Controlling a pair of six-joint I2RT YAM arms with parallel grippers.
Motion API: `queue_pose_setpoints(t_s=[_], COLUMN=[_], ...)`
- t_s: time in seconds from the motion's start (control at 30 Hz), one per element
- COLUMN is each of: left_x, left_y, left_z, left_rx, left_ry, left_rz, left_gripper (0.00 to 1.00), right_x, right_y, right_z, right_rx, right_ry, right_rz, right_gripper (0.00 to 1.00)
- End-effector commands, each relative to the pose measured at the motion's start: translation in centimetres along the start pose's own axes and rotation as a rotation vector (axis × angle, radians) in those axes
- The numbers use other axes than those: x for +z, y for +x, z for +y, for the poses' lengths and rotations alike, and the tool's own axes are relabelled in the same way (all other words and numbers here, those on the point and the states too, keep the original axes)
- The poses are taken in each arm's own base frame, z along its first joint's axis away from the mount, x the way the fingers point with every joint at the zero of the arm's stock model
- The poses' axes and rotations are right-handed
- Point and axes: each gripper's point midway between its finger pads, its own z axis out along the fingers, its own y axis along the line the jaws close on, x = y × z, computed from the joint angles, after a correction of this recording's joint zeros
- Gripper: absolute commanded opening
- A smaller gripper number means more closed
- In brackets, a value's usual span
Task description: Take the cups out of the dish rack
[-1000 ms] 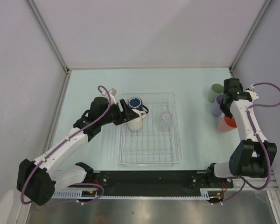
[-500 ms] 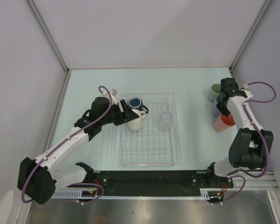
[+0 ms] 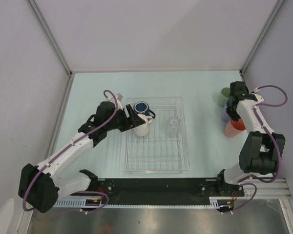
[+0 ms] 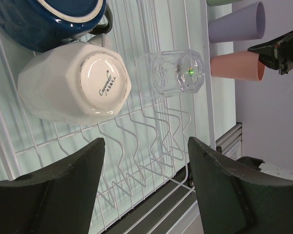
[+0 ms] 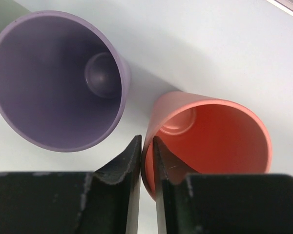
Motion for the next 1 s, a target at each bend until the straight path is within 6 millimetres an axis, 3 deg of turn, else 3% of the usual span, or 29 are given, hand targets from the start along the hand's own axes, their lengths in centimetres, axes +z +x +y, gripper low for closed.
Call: queue_pose_setpoints(t_s=[0.0, 0.43, 0.67, 0.7, 0.73, 0.77, 0.8, 0.83, 0.87, 0.9, 0.93, 0.97], left_x=[-0.3, -0.3, -0.3, -0.4, -0.5, -0.4, -0.5, -0.8, -0.3, -0.3, -0.4, 0.0], left_y=[-1.2, -1.5, -2.2, -2.4, -3.3, -3.6, -3.9, -5.1, -4.8, -5.5, -6.5, -6.2], left_z=[-1.6, -2.1, -2.4, -2.2, -2.8, -2.0, -1.8, -2.7, -1.6, -0.8, -1.2, -0.2], left_rx=[0.033, 0.051, 0.080, 0.106, 0.129, 0.141, 0.181, 0.211, 0.240, 0.255, 0.271, 0.280], left_ry=[0.030, 0.032, 0.015, 0.001, -0.001, -0.050, -0.070, -0.076, -0.136, -0.196, -0.214, -0.262], left_rz=[-0.031, -0.040, -0.062, -0.066, -0.082, -0.085, -0.084, -0.109, -0.071, -0.091, -0.107, -0.077], left_gripper=[0.74, 0.79, 0.82, 0.83, 0.83, 0.85, 0.85, 0.86, 0.88, 0.88, 0.88, 0.91], right_x=[-1.2, -9.1, -15.3, -17.1, -19.4, -20.7, -21.2, -23.6, -24.8, -25.4, -25.7, -26.4], right_y=[-1.2, -3.0, -2.9, -2.3, -1.8, -1.2, 0.5, 0.2, 1.2, 1.9, 2.4, 3.4], right_z=[0.3, 2.6, 4.0, 4.2, 6.2, 6.8, 7.0, 7.2, 7.4, 7.6, 7.8, 8.1], right_rx=[0.016, 0.028, -0.017, -0.036, -0.059, -0.113, -0.145, -0.135, -0.163, -0.188, -0.212, -0.248], right_ry=[-0.026, -0.201, -0.374, -0.465, -0.610, -0.697, -0.765, -0.870, -0.924, -0.954, -0.972, -1.001], right_rz=[-0.034, -0.106, -0.160, -0.158, -0.183, -0.197, -0.172, -0.210, -0.207, -0.202, -0.195, -0.176], right_gripper=[0.21, 0.27, 0.33, 0.37, 0.43, 0.60, 0.85, 0.94, 1.00, 1.00, 1.00, 1.00])
